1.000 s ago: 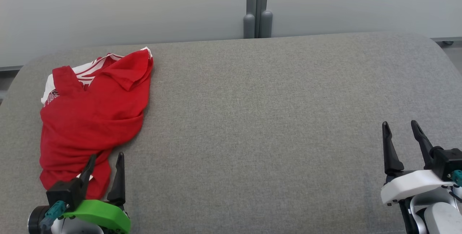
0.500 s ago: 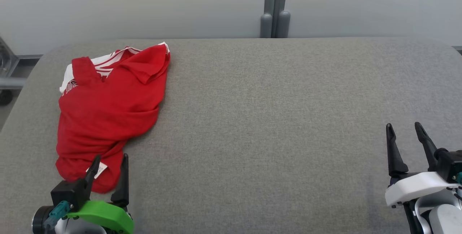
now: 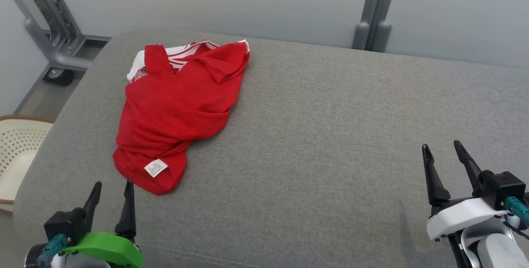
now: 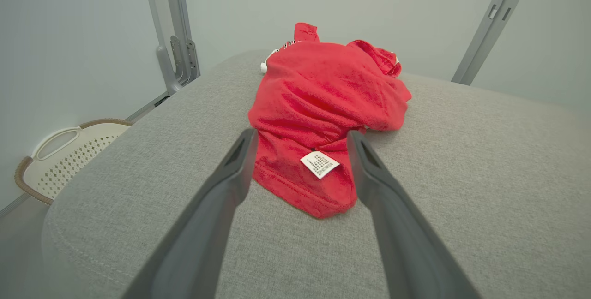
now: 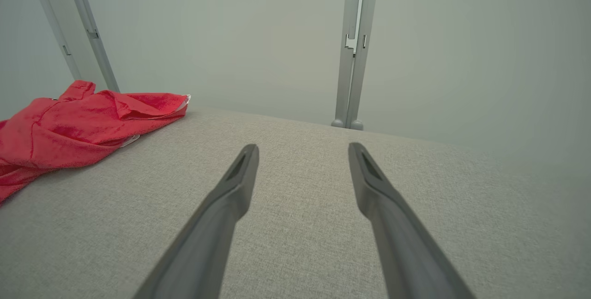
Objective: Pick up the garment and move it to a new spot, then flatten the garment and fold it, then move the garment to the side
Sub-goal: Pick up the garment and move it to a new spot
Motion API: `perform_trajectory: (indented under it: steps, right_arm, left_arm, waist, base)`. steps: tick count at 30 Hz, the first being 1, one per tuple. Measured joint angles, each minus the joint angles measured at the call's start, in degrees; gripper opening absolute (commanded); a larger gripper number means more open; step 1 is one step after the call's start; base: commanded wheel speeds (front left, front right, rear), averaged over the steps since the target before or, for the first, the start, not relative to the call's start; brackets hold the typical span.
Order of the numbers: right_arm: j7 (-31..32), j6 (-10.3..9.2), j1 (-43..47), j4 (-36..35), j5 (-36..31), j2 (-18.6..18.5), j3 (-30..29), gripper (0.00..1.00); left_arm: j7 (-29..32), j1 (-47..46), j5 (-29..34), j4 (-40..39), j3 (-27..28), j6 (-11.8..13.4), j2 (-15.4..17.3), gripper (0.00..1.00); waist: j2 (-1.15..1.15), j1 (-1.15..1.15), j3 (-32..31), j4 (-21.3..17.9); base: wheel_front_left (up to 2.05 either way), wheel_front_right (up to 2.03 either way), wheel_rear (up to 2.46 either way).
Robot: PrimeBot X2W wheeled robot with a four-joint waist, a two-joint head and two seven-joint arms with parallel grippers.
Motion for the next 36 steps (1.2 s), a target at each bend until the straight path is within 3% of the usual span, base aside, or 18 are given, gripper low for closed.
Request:
perform_trajectory:
  steps: [7,18,28,36]
  right_arm:
    - [0.0,0.65,-0.4,0.0,-0.6,0.9,1.5,1.00]
    - [0.0,0.94,-1.8,-1.2,-0.8,1.0,1.7,1.00]
    - [0.0,1.48,-6.0,-2.3,-1.7,0.6,2.3,1.00]
    - [0.0,1.98,-7.9,-2.1,-1.8,0.3,2.3,1.00]
  left_arm:
    - [0.0,0.3,-0.5,-0.3,3.3,0.0,0.0,1.00]
    - [0.1,-0.4,-6.9,3.3,4.2,0.0,-1.1,1.00]
    - [10.1,-15.2,-15.7,6.9,2.8,-0.1,-1.9,1.00]
    - [15.6,-20.8,-17.9,11.5,2.9,0.1,-2.4,1.00]
  waist:
    - [0.00,0.00,0.3,3.8]
    - [0.00,0.00,3.9,3.4]
    - [0.00,0.00,10.3,2.1]
    - [0.00,0.00,13.9,0.4]
  base:
    - [0.00,0.00,0.00]
    - [0.00,0.00,0.00]
    - [0.00,0.00,0.00]
    - [0.00,0.00,0.00]
